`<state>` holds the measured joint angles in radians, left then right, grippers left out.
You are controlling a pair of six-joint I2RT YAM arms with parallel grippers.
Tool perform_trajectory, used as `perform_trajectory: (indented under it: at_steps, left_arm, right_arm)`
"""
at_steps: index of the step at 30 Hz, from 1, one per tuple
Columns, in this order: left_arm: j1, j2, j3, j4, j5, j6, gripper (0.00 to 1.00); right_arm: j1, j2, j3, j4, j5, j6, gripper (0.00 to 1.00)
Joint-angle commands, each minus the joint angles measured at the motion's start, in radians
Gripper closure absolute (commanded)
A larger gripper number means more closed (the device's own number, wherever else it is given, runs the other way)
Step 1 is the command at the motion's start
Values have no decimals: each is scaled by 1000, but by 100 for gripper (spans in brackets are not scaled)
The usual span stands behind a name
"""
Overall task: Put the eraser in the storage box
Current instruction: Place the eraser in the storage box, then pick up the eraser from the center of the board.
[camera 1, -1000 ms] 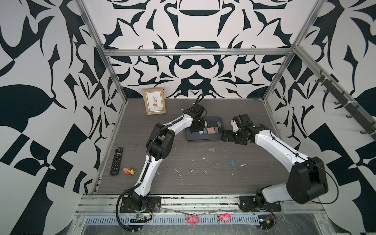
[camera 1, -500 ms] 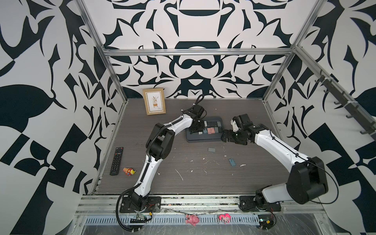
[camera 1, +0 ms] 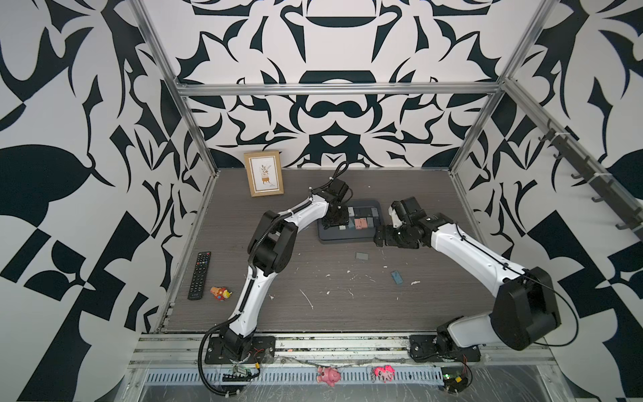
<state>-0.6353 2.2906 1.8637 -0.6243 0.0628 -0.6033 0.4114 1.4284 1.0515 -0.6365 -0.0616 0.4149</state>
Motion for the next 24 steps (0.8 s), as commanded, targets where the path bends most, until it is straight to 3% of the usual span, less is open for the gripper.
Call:
perform_trajectory:
  at_steps: [1, 5, 12, 18, 24]
  left_arm:
    - [-3, -91, -30, 15, 43, -13, 44]
    - [-3, -181, -84, 78, 88, -43, 33]
    - [14, -406, -274, 156, 153, -85, 2]
    - [66, -627, -569, 287, 230, -166, 1]
    - [72, -746, -708, 301, 236, -184, 1]
  right_arm:
    - [52, 23, 6, -23, 64, -32, 1]
    - [121, 67, -11, -19, 112, -52, 1]
    - [200, 160, -30, 14, 154, -80, 1]
    - [235, 269, 1, 13, 205, -111, 2]
    - [236, 351, 33, 45, 220, -117, 6]
